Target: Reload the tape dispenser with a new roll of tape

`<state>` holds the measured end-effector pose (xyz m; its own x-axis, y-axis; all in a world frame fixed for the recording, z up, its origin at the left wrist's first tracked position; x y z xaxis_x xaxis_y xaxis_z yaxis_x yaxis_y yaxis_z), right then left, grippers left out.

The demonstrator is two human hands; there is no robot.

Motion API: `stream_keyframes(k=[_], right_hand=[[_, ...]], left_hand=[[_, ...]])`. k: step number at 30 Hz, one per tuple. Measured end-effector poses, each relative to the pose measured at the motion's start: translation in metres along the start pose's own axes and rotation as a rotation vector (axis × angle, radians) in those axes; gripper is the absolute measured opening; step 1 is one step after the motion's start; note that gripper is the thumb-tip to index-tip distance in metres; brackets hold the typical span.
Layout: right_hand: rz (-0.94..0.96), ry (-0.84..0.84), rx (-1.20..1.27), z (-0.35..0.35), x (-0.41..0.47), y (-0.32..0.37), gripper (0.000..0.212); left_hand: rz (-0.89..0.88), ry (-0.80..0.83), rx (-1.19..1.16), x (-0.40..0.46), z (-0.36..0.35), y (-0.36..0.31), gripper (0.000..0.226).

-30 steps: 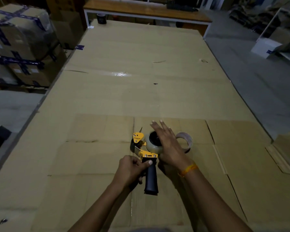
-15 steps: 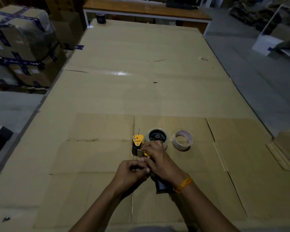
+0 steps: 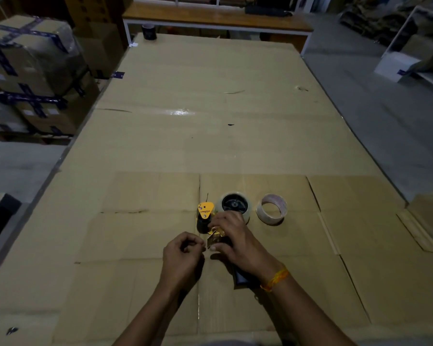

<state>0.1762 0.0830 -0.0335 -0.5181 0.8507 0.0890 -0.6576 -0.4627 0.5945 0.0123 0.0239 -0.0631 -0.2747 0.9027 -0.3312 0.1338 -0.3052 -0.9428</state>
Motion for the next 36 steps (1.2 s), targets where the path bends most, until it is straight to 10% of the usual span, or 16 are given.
stream_keyframes(k=[5,15,24,36], right_hand=[[-0.352,-0.189,-0.141,-0.005,-0.038,-0.007,0.086],[-0.569,-0.108,0.188,-0.022,-0.068,-0.024,0.032],[-0.559,-0.086,0.163,-0.024,-0.068,-0.024,0.032],[-0.59,-0.037,0.15,-0.021,-0.063,-0.018,0.032]], left_hand=[[-0.175,-0.043,0.136,-0.002,0.003,-0.024,0.014],[-0.631,-0.108,0.65,0.045,-0.029,-0.057,0.028],[-0.436,0.094,1.212,0.079,-0.078,-0.069,0.075],[-0.382,0.135,1.28,0.11,-0.075,-0.062,0.037]])
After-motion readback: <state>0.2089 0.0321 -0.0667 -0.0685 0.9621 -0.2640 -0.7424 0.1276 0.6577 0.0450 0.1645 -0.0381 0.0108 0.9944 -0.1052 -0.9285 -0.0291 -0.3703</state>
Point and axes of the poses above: each hand's wrist, its own x-axis towards the middle knuckle, its own z-axis out of the back of the hand, y = z × x, the point moved 6 cm from there along x, towards the middle knuckle, and after that the axes turned 4 degrees about -x, right-handed, at the moved point
